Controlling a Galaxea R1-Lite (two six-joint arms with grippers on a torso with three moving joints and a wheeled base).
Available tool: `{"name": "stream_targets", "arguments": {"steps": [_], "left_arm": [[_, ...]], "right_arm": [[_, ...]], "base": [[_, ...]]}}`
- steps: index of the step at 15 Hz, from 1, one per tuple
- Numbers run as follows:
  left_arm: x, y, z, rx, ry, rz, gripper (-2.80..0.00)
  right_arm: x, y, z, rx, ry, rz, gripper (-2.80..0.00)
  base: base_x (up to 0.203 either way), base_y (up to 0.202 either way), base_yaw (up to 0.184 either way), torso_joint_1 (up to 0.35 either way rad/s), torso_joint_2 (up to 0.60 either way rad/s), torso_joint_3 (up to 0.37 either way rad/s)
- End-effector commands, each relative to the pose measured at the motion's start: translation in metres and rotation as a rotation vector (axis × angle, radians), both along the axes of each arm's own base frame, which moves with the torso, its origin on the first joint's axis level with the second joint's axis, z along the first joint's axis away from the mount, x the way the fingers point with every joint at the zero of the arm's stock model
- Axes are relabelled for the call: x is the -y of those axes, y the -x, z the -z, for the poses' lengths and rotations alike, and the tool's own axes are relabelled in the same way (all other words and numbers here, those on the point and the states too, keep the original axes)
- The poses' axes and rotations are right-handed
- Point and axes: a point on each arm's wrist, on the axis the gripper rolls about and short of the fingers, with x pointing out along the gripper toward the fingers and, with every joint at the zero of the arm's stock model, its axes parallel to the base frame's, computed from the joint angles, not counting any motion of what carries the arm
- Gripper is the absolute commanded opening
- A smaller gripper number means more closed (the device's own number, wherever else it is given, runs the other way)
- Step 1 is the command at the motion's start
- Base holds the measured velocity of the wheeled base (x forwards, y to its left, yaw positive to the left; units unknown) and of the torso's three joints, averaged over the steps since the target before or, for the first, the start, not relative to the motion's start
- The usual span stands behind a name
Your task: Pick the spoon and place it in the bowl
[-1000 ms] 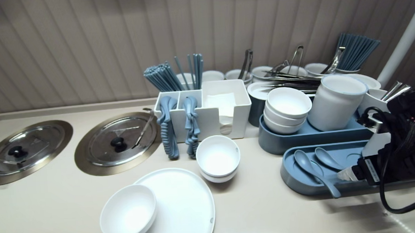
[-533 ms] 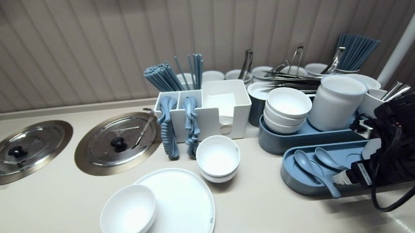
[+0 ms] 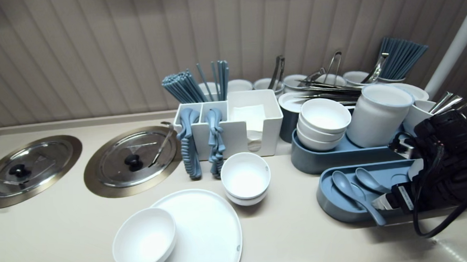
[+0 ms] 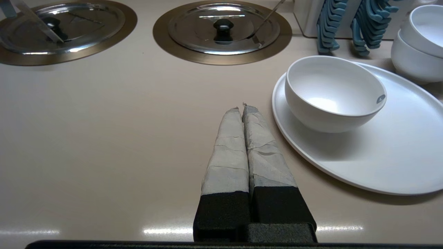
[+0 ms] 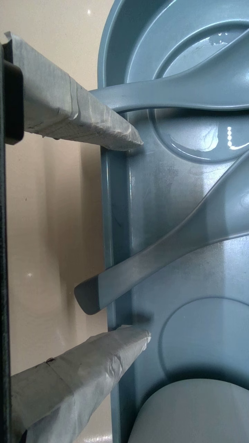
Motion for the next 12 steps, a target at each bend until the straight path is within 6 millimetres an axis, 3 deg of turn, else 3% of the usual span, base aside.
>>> {"name": "stream_targets", "arguments": {"steps": [1,4,5,12], "left_arm": [[0.0,-0.0006,0.002,-0.006,0.0,0.0,-2.8],[0.0,-0.0006,0.0021,-0.008,0.0,0.0,-2.8],[0.0,-0.0007,0.0021,-0.009,0.0,0.0,-2.8],[0.0,-0.0006,0.0021,-0.008,0.0,0.0,-2.8]], "right_arm": [[-0.0002,-0.0002,0.0018,-0.01,0.003,-0.001,0.0],[-0.0017,0.0001,0.0024,-0.013,0.003,-0.007,0.0],[-0.0017,0.0,0.0025,-0.013,0.002,-0.006,-2.8],[-0.0045,0.0007,0.0014,-0.009,0.0,-0.017,-2.8]], "base": [[0.0,0.0,0.0,0.0,0.0,0.0],[0.0,0.0,0.0,0.0,0.0,0.0],[0.0,0.0,0.0,0.0,0.0,0.0],[0.0,0.0,0.0,0.0,0.0,0.0]]}}
